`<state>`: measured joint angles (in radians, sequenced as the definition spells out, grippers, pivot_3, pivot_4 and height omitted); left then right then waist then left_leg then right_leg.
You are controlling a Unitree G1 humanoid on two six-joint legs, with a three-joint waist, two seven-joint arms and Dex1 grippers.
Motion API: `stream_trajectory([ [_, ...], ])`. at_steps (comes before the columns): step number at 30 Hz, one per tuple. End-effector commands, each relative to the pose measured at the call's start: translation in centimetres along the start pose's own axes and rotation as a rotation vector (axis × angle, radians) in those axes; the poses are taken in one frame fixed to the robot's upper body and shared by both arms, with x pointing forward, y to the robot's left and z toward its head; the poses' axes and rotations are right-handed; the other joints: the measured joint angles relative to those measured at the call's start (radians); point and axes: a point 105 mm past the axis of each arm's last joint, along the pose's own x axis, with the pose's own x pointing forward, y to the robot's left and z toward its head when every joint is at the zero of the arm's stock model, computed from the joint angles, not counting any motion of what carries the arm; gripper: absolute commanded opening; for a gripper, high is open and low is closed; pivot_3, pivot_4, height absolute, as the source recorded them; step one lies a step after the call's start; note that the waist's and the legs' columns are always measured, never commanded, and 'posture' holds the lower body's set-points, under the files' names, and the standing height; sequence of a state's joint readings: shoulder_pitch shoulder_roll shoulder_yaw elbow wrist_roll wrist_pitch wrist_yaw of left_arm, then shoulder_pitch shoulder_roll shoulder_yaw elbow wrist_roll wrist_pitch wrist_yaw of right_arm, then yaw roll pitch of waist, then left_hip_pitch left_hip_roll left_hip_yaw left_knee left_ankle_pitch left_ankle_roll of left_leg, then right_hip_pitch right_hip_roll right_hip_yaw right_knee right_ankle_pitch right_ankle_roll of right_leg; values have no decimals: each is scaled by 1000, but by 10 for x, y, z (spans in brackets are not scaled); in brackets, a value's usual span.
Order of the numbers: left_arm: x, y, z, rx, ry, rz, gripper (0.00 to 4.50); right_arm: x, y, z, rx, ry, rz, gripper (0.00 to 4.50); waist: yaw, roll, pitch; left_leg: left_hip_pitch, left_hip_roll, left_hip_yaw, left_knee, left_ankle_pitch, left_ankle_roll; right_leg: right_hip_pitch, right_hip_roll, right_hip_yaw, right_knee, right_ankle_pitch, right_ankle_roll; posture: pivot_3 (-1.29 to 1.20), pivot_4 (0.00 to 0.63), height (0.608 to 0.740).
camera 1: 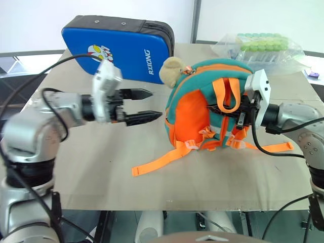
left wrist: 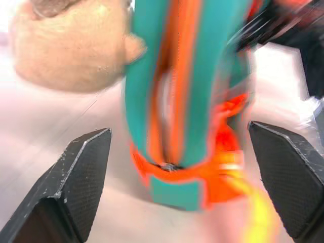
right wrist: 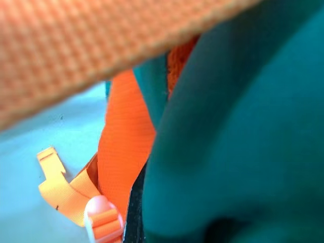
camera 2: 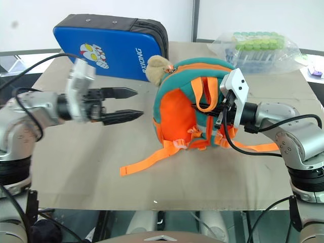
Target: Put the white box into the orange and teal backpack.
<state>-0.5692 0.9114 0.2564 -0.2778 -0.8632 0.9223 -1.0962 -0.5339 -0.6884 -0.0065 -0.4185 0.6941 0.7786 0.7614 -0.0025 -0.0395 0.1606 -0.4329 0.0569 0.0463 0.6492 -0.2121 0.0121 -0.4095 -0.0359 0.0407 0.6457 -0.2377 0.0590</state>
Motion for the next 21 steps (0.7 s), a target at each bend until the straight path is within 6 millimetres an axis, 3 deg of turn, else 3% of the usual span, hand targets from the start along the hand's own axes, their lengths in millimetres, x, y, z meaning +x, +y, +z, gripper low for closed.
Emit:
stream_trajectory([
  [1, 4, 2, 31, 126, -84, 25, 4489, 1, 1, 5, -38, -10, -8, 0, 9, 0, 0, 0, 0, 0, 0, 0, 0, 0, 0, 0, 0, 0, 0, 0, 150, 740],
  [4, 22, 16, 36, 244, -62, 76, 4489, 2, 4, 7, -41, -12, 8, 0, 15, 0, 0, 1, -1, 0, 0, 0, 0, 1, 1, 0, 0, 0, 0, 0, 150, 740],
  [12, 74, 45, 38, 466, 41, 2, 4489, 0, 21, 9, -50, 10, 75, 0, 14, 0, 0, 0, -1, 0, 0, 0, 0, 0, 2, 1, 0, 0, 0, 0, 150, 740],
  [18, 103, 54, 43, 577, 40, -62, 4489, -6, 32, 5, -51, 23, 89, 0, 15, 0, 0, -1, 0, 0, -1, 0, 0, 0, 2, 1, 0, 0, 0, 0, 150, 740],
  [21, 108, 55, 39, 599, 36, -90, 3342, -8, 34, 2, -43, 23, 78, 0, 14, 0, 0, -1, 0, 0, 0, 0, 0, 0, 2, 1, 0, 0, 0, 0, 150, 740],
])
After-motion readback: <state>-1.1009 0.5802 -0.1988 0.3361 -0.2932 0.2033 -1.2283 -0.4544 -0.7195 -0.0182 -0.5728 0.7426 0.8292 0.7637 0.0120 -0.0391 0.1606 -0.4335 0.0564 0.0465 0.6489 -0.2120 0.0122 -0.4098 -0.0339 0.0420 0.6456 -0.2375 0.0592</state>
